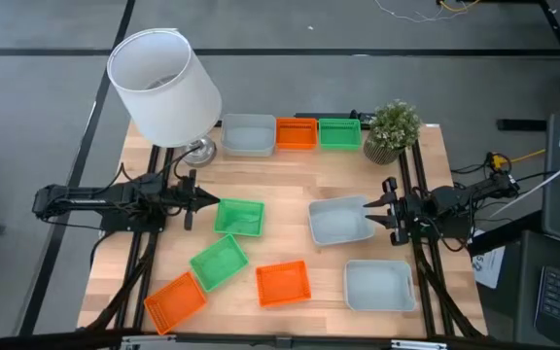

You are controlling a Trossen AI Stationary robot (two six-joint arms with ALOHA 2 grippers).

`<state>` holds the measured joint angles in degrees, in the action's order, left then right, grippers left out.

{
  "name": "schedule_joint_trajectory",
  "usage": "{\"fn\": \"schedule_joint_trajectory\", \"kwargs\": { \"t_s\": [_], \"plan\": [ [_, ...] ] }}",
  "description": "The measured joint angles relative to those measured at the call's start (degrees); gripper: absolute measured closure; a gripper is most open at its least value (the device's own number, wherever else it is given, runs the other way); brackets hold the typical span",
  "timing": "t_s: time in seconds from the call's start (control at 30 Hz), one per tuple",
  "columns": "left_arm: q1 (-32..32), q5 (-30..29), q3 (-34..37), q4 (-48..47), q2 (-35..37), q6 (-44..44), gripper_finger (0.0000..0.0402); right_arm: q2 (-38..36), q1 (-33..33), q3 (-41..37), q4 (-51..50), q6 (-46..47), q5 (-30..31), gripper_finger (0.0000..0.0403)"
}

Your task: Stack baskets by color

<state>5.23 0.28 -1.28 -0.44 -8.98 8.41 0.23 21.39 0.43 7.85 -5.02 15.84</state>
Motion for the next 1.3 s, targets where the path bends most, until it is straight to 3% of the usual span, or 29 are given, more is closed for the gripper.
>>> {"fn": "schedule_joint_trajectory", "kwargs": {
  "t_s": [1.2, 1.3],
  "plan": [
    [0.0, 0.0, 0.0, 0.0, 0.0, 0.0, 0.0401, 0.0, 0.0, 0.0, 0.0, 0.2, 0.9, 0.0271],
    [0.0, 0.0, 0.0, 0.0, 0.0, 0.0, 0.0401, 0.0, 0.0, 0.0, 0.1, 4.4, 0.2, 0.0271]
  ]
}}
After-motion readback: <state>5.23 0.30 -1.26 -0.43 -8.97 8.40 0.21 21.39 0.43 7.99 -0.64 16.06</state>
